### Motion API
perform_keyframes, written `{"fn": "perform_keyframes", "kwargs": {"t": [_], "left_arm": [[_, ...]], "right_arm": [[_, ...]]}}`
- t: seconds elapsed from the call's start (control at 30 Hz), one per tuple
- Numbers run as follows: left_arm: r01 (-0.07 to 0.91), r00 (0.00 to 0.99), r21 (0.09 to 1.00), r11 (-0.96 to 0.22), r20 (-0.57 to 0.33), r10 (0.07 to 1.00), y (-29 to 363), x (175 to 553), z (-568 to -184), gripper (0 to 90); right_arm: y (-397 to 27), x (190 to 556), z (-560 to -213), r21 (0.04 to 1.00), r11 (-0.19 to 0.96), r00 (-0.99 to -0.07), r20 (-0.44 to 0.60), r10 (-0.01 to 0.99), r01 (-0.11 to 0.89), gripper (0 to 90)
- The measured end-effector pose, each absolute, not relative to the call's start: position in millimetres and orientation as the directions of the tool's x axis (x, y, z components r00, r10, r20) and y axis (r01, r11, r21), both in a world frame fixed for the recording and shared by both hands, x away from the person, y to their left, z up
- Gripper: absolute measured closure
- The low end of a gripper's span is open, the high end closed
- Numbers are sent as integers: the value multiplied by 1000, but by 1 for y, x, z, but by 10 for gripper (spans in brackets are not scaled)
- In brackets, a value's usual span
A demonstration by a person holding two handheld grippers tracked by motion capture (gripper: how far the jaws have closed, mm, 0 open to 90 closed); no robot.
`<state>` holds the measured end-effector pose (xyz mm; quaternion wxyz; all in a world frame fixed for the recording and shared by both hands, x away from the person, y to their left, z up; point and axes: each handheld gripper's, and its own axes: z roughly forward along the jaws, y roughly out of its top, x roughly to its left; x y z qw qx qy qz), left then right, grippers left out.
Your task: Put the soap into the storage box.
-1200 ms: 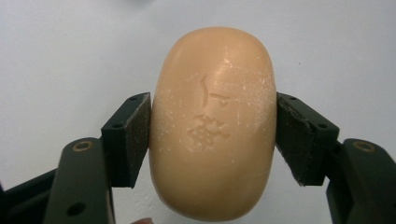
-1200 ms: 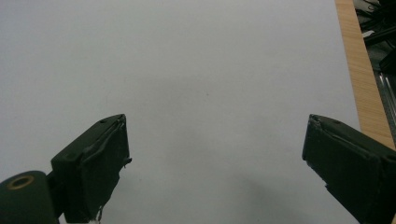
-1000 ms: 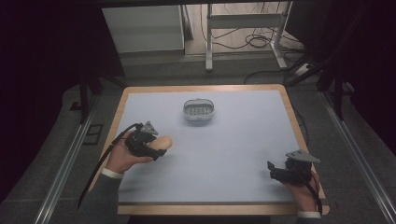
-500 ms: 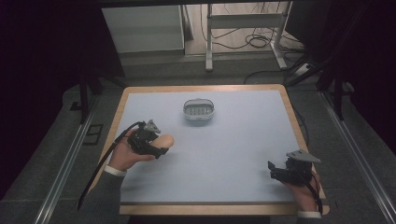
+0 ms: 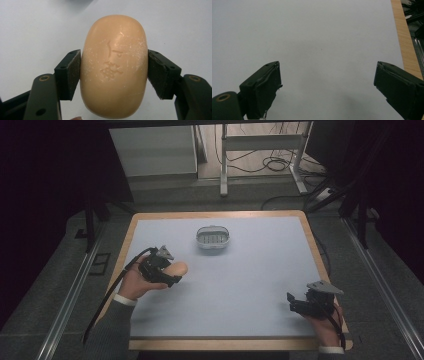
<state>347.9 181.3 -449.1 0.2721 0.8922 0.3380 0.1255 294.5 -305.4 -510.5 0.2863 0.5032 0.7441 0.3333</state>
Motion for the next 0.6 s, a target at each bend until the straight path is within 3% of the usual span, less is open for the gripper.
{"fn": "perform_keyframes", "kwargs": {"t": [0.6], "left_arm": [[533, 744, 575, -620, 31, 668, 174, 357, -445, 325]], "right_arm": [[-307, 295, -511, 784, 267, -326, -88, 941, 560, 72]]}}
